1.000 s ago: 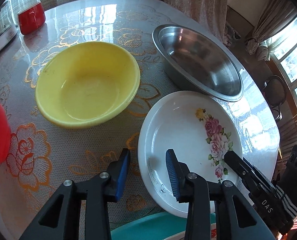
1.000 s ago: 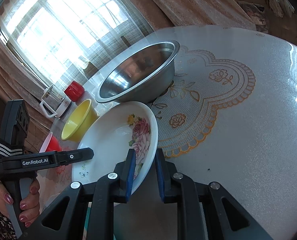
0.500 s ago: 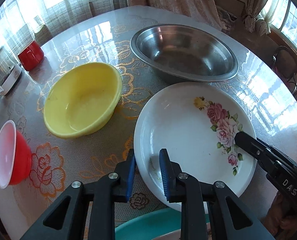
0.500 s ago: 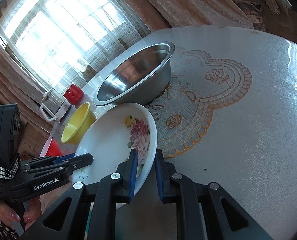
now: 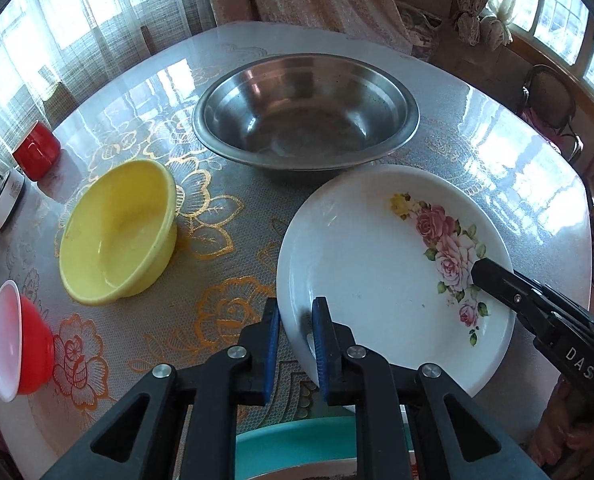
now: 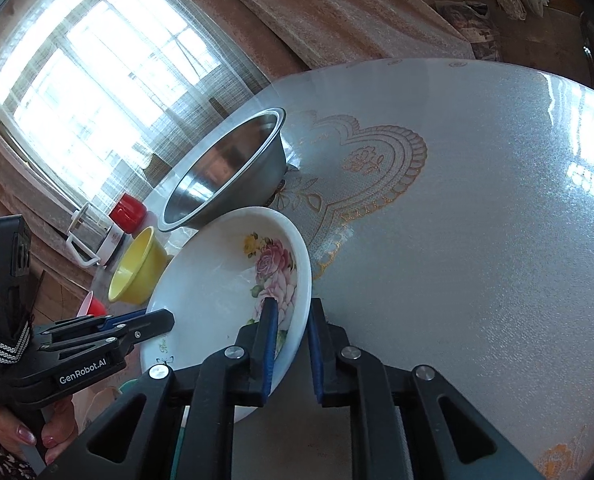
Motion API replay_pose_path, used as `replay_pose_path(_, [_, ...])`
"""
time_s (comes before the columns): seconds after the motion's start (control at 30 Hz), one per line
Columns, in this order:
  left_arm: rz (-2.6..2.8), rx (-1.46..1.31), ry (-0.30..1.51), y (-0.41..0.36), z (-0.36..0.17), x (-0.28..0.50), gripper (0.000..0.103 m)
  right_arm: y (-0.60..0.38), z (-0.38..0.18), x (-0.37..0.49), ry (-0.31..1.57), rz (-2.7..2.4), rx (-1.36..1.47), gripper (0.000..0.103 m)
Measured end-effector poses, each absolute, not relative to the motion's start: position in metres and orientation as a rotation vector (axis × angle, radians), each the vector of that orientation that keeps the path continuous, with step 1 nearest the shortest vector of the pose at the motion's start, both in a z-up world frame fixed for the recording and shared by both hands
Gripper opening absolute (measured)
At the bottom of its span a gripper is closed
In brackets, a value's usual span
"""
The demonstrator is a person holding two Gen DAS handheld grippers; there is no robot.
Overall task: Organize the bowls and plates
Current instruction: 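Lift the floral plate off the table with both tools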
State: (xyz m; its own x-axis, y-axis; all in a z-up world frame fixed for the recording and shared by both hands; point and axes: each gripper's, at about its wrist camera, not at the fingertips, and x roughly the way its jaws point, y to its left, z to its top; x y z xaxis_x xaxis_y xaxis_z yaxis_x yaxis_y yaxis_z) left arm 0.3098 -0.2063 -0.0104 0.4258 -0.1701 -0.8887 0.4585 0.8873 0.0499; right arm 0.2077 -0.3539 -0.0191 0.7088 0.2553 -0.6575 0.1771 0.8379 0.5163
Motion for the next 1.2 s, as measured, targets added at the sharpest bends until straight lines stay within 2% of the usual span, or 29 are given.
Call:
replay_pose_path(0.57, [-0.440, 0.273, 1.032, -0.214, -0.005, 0.285, 0.015, -0.372, -0.014, 0.191, 0.692, 0.068, 0.670, 0.014])
replay_pose_path(0.77, [-0.438, 0.354, 1.009, -0.236, -0.004, 0.279, 0.015, -0.383, -0.017, 0.194, 0.743, 0.007, 0.662, 0.013])
replay_pose_path(1.03, [-0.442, 0.333, 1.032, -0.235, -0.005, 0.287, 0.015, -0.384, -0.021, 0.195, 0.771, 0.021, 0.651, 0.019])
replay_pose_path(1.1, [-0.444, 0.336, 1.039, -0.235, -0.009, 0.291, 0.017, -0.385, -0.021, 0.197, 0.771, 0.045, 0.656, 0.024])
replay_pose_path(1.2, [-0.440, 0.335, 1.049, -0.237, -0.013, 0.293, 0.019, -0.378, -0.017, 0.204, 0.785, 0.040, 0.587, 0.024])
